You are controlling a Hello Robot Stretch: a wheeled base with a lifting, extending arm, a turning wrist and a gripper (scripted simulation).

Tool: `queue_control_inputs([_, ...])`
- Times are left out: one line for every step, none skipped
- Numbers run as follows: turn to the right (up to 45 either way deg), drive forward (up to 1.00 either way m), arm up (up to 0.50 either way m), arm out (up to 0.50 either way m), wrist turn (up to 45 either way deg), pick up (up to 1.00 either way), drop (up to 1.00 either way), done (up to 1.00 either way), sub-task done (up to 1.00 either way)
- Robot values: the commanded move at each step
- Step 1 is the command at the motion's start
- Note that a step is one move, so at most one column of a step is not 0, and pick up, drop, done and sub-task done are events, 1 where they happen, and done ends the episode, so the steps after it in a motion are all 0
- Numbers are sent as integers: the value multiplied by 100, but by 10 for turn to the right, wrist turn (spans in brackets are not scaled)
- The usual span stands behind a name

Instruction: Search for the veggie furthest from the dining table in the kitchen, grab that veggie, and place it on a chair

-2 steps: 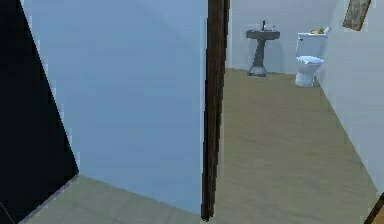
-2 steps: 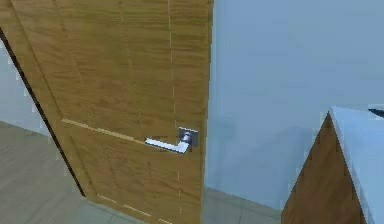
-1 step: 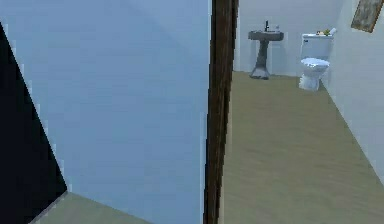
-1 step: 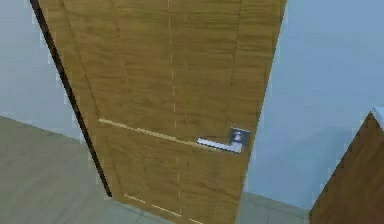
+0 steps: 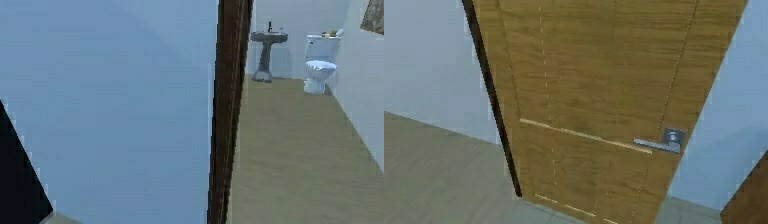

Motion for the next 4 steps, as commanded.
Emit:
queue_control_inputs([-450,0,0,0,0,0,0,0,0])
queue_control_inputs([-450,0,0,0,0,0,0,0,0])
queue_control_inputs([-450,0,0,0,0,0,0,0,0])
queue_control_inputs([-330,0,0,0,0,0,0,0,0])
